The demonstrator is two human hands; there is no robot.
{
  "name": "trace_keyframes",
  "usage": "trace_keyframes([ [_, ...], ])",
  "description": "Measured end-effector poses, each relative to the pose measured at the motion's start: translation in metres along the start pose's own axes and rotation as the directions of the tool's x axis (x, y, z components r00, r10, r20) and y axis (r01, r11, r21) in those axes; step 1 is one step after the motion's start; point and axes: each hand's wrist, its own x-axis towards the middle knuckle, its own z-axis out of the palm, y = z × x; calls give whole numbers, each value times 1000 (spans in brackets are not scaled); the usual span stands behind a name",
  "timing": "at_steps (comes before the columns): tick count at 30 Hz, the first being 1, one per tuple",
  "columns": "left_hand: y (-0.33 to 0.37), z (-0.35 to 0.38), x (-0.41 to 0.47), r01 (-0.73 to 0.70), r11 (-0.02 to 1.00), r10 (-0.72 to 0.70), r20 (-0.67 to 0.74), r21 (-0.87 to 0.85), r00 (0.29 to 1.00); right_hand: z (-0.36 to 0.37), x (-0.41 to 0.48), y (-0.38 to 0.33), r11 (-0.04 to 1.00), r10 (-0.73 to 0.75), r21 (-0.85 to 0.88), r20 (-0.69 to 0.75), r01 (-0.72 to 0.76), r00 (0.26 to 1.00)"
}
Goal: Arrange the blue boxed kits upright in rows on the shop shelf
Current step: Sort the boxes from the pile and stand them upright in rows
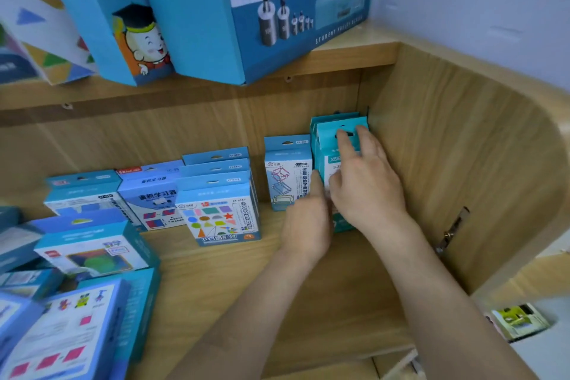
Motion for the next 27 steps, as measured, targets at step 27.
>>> trace_keyframes([
  [27, -160, -157, -203, 252, 770, -434, 192, 586, 880, 9, -45, -10, 986, -147, 30, -330, 166, 932],
])
